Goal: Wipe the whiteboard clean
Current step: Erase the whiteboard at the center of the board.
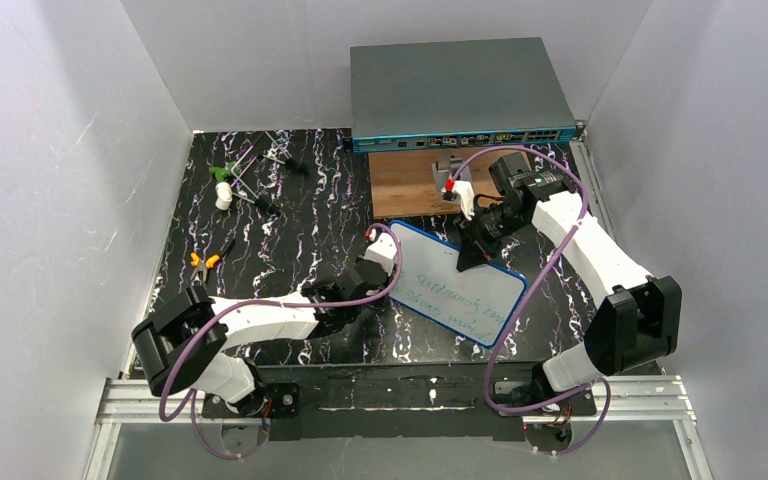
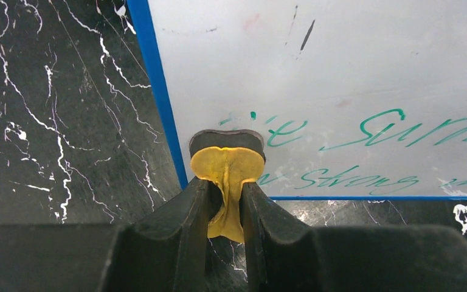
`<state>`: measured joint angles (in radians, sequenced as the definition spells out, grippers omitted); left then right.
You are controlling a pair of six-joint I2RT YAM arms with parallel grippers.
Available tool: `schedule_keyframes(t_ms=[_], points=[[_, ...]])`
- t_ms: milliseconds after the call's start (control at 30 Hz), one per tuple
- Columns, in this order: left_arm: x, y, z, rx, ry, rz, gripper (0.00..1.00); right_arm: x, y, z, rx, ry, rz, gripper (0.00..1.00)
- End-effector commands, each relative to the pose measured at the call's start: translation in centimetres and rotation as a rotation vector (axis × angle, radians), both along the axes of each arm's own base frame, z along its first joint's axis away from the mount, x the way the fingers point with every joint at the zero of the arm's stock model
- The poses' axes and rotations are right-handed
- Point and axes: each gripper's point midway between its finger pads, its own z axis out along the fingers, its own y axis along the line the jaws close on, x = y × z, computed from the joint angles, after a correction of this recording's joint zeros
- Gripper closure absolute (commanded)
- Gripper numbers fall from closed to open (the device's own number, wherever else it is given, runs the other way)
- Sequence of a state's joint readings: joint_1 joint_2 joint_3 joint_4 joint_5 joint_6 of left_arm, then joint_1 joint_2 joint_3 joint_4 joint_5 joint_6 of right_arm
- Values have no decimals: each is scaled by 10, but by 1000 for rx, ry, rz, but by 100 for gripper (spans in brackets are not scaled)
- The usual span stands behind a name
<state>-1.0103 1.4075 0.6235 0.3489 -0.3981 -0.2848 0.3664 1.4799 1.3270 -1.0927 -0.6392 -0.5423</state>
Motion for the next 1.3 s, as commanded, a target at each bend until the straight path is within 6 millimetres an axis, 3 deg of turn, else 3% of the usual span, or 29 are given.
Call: schedule_keyframes(t_ms=[0, 100, 267, 367, 567, 633, 800, 933, 1033, 1267], points=[[6, 13, -5, 69, 19, 86, 100, -18, 9, 12, 74, 21, 56, 99], [19, 14, 15, 49, 7, 118, 100, -18, 9, 12, 74, 23, 57, 99], [30, -1, 58, -37, -44, 82, 100, -18, 9, 11, 74, 22, 58, 99], [28, -9, 64, -67, -45, 41, 100, -19, 9, 11, 73, 22, 59, 99], [16, -14, 51, -111, -22, -16, 100, -19, 9, 11, 72, 22, 59, 99], [11, -11, 37, -85, 16, -21, 100, -19, 9, 10, 72, 24, 60, 99], [-2, 9, -19, 27, 115, 9, 100, -20, 8, 10, 71, 27, 60, 99], [-2, 16, -26, 63, 128, 35, 100, -21, 9, 10, 75, 29, 60, 99], [4, 15, -12, 90, 101, 30, 100, -20, 9, 10, 75, 30, 61, 99], [23, -15, 59, -18, -6, -15, 100, -20, 8, 11, 74, 28, 59, 99]])
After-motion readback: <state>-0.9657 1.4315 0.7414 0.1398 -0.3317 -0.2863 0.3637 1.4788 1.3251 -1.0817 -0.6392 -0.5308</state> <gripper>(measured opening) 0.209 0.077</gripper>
